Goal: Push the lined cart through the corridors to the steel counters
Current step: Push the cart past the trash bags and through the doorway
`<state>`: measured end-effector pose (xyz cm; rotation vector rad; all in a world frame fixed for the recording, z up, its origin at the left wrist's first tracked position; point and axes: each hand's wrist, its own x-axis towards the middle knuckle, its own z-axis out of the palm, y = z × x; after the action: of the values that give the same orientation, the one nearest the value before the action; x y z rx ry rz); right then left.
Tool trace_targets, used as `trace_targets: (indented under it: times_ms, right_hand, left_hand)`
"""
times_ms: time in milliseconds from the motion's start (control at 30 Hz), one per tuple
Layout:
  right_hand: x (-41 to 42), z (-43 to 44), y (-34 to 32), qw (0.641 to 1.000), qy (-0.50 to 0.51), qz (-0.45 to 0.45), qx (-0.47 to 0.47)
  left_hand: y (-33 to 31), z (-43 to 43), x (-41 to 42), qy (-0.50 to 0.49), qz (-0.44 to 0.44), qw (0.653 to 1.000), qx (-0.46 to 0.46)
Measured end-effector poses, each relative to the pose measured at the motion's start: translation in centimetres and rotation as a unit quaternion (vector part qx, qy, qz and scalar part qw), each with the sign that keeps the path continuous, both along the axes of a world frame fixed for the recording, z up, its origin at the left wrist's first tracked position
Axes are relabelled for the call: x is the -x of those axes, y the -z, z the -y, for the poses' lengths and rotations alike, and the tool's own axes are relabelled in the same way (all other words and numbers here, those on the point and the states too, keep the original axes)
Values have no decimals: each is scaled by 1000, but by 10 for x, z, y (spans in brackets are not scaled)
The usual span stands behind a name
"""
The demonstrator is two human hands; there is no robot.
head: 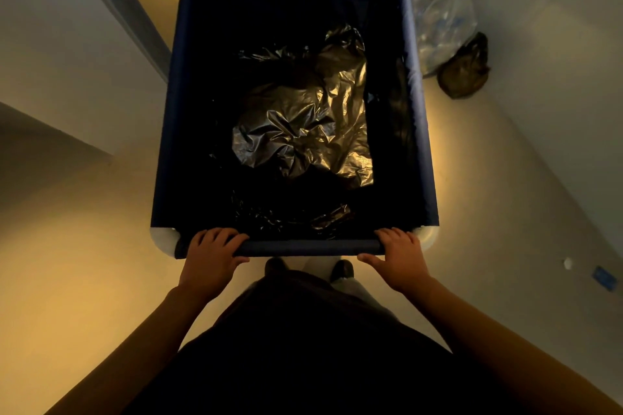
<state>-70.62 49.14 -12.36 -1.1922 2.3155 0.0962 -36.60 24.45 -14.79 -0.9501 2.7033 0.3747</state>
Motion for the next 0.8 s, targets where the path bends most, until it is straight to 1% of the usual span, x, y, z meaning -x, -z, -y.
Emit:
trace_targets:
  times_ms: [300,500,800]
  right_hand:
    - [-23,6,8,998,51,20,3]
    - [-34,20,10,996,79,33,8]
    - [-36,46,7,991,127,33,10]
  left_hand:
    - [-7,58,12,57,-11,998,-1]
    - [-14,98,31,70,3,997,18]
    - [-17,154,73,95,-12,995,37]
